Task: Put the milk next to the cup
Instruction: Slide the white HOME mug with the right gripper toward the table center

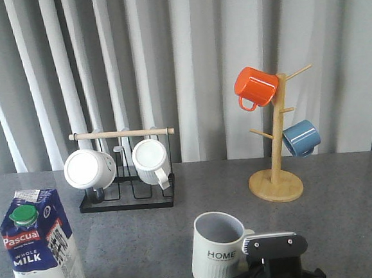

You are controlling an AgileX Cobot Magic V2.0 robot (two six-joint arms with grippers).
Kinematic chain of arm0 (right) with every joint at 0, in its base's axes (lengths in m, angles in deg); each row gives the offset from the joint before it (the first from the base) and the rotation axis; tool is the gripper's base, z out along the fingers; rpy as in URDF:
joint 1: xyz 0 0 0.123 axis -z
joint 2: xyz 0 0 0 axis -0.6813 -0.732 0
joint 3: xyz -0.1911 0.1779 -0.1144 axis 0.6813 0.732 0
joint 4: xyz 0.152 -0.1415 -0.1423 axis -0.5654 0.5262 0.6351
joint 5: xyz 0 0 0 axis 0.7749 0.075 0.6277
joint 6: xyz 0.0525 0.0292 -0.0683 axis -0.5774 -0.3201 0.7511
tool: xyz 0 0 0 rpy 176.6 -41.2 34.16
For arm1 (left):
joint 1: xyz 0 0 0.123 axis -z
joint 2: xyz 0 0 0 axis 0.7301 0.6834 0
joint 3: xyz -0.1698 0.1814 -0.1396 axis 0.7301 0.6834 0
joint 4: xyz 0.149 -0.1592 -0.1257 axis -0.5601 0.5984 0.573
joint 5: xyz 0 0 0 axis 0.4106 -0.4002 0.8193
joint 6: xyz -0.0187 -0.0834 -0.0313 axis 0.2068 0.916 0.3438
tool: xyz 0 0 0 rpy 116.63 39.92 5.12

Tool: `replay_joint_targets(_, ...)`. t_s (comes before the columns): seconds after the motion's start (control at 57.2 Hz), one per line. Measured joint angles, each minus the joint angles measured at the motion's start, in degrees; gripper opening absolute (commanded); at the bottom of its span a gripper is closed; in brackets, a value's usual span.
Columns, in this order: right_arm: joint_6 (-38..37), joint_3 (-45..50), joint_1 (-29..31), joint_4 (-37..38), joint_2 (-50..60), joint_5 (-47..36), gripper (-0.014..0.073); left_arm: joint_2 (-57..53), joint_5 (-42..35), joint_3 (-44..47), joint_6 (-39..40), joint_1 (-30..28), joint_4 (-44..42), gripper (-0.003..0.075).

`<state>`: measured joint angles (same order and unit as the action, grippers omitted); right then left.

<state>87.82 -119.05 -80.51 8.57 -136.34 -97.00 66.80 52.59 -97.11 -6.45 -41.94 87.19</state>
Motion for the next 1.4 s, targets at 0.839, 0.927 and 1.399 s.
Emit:
replay_joint_targets(0.839, 10.22, -0.65, -1.62, -7.07, -1.94, 2.19, 0.0173, 0.00, 0.00, 0.00, 0.00, 0.00, 0.00, 0.0565)
replay_joint_targets(0.927, 10.28, -0.65, -1.62, -7.14, -1.83, 2.51, 0.0209, 0.00, 0.00, 0.00, 0.00, 0.00, 0.00, 0.0565)
replay_joint_targets(1.399, 10.63, -0.41, -1.95, -7.52, 1.54, 4.19, 0.0256, 0.00, 0.00, 0.00, 0.00, 0.00, 0.00, 0.0565)
